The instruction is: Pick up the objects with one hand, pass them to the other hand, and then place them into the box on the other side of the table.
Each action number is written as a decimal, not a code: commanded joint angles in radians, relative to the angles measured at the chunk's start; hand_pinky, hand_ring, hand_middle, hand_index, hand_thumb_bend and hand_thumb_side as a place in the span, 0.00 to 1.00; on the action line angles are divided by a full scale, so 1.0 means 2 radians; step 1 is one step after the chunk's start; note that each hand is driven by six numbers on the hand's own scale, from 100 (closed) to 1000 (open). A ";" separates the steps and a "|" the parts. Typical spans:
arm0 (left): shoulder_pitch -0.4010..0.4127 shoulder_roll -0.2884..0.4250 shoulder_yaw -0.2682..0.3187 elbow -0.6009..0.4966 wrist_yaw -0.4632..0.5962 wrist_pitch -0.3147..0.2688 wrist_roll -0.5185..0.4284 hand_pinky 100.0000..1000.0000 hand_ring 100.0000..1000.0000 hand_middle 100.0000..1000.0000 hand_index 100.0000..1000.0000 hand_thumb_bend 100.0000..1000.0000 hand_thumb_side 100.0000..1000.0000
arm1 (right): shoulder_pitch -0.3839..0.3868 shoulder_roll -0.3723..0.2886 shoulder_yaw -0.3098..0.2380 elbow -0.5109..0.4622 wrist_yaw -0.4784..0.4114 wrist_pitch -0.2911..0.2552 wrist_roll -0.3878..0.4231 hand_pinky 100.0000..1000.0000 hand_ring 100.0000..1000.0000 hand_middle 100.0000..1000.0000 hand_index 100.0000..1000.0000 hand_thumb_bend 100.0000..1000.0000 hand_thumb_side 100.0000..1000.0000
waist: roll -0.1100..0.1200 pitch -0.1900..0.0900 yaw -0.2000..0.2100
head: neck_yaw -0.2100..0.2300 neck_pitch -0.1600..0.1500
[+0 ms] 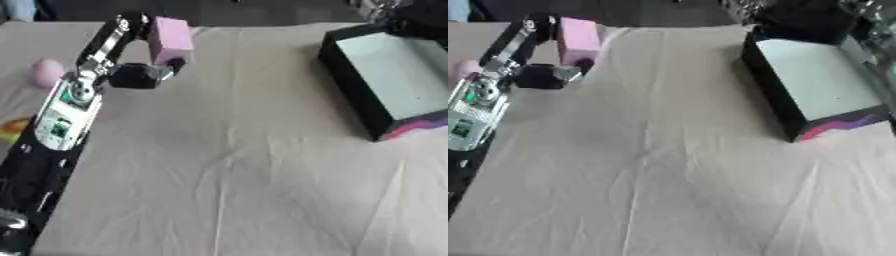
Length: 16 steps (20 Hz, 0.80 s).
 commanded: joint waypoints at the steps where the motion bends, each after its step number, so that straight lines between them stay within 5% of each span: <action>1: -0.004 -0.001 -0.003 -0.004 -0.010 -0.011 0.003 0.72 0.62 0.56 0.49 0.00 0.06 | -0.013 0.007 0.007 -0.005 0.019 -0.001 0.022 0.96 0.91 0.95 0.96 0.00 0.54 | -0.007 -0.022 0.001 | -0.003 0.003; 16: -0.007 -0.032 -0.020 -0.008 -0.046 -0.040 0.016 0.71 0.61 0.56 0.49 0.00 0.03 | -0.047 0.058 0.051 0.043 0.061 -0.017 0.079 0.96 0.91 0.95 0.97 0.00 0.55 | -0.010 -0.024 0.006 | -0.014 0.003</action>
